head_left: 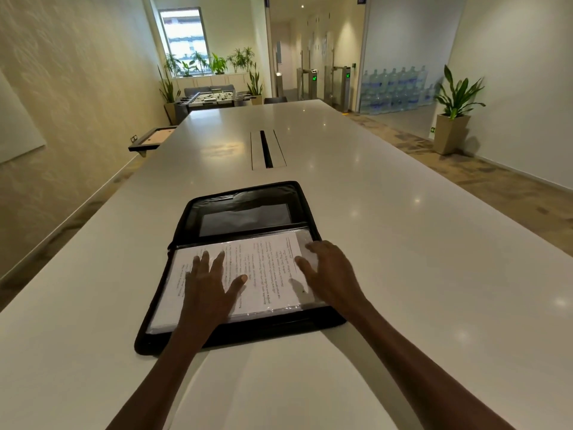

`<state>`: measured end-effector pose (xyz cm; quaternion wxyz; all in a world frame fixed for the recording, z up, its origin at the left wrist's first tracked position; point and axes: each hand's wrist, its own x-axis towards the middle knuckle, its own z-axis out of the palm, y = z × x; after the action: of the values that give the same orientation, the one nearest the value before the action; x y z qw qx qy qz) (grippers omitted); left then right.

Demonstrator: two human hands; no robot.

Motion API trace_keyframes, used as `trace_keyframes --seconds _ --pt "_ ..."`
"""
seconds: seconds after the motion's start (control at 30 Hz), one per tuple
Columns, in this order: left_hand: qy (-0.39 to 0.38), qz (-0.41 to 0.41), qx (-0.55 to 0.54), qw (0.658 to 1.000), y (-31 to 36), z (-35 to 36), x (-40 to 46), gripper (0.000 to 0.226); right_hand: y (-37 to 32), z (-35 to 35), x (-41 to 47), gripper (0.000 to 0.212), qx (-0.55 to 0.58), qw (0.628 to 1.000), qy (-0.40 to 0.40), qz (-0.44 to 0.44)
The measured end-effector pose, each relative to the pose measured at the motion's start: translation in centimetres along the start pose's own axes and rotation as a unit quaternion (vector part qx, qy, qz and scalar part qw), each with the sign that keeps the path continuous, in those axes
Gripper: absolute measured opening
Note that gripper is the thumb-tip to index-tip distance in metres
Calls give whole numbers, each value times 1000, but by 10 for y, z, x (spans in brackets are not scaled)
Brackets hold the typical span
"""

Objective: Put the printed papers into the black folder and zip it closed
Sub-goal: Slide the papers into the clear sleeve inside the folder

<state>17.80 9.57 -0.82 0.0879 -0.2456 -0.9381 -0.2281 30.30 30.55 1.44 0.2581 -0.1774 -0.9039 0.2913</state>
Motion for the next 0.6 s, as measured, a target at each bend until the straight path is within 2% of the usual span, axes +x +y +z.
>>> trace_keyframes --seconds 0.13,0.27,0.4,0.6 --pt "-47 7 68 997 -21 -2 9 96 -11 27 11 69 -118 984 -118 -61" --pt "-124 -17 82 989 -45 4 5 109 2 43 9 77 -182 956 -230 -25" --pt "-144 -37 81 986 -55 8 5 113 15 48 0 82 -186 955 -228 24" --pt "-153 -36 95 983 -56 10 1 109 18 50 -2 84 -200 954 -222 25"
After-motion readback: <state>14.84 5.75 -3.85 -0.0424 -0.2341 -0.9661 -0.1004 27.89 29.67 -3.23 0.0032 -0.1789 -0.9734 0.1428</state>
